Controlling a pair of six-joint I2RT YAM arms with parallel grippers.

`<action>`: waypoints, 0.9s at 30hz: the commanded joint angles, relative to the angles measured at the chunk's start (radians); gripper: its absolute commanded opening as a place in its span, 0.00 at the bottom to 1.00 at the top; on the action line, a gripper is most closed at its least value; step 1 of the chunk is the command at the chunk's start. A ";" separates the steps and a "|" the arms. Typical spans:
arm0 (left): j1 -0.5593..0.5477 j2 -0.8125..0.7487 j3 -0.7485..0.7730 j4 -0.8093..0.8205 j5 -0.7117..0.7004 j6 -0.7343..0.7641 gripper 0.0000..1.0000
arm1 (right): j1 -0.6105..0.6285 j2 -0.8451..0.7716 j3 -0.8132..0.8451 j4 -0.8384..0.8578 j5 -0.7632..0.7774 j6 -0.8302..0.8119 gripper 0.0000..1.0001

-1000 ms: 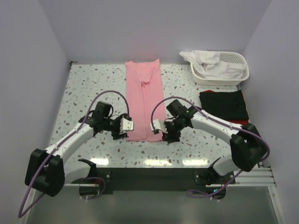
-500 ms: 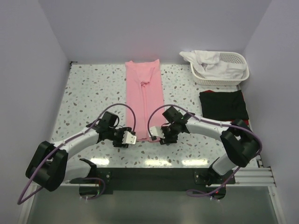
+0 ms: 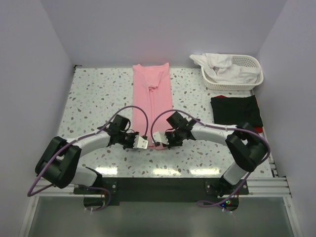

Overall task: Fold and stack the t-shirts
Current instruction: Fold the tshirt

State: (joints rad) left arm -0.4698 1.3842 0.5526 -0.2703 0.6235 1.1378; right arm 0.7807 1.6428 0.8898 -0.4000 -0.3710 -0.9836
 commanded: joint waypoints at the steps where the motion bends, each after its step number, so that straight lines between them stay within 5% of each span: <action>1: -0.004 0.007 0.004 -0.030 -0.038 0.017 0.02 | 0.006 0.057 -0.002 -0.016 0.087 0.031 0.04; 13: -0.047 -0.177 0.108 -0.260 0.077 -0.015 0.00 | 0.031 -0.107 0.145 -0.207 -0.043 0.197 0.00; 27: 0.183 0.159 0.509 -0.242 0.139 -0.021 0.00 | -0.204 0.150 0.584 -0.339 -0.091 0.045 0.00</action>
State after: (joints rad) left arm -0.3111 1.4979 0.9741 -0.5327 0.7265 1.1259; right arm 0.6014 1.7512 1.3830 -0.6964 -0.4358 -0.8845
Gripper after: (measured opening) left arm 0.027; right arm 0.019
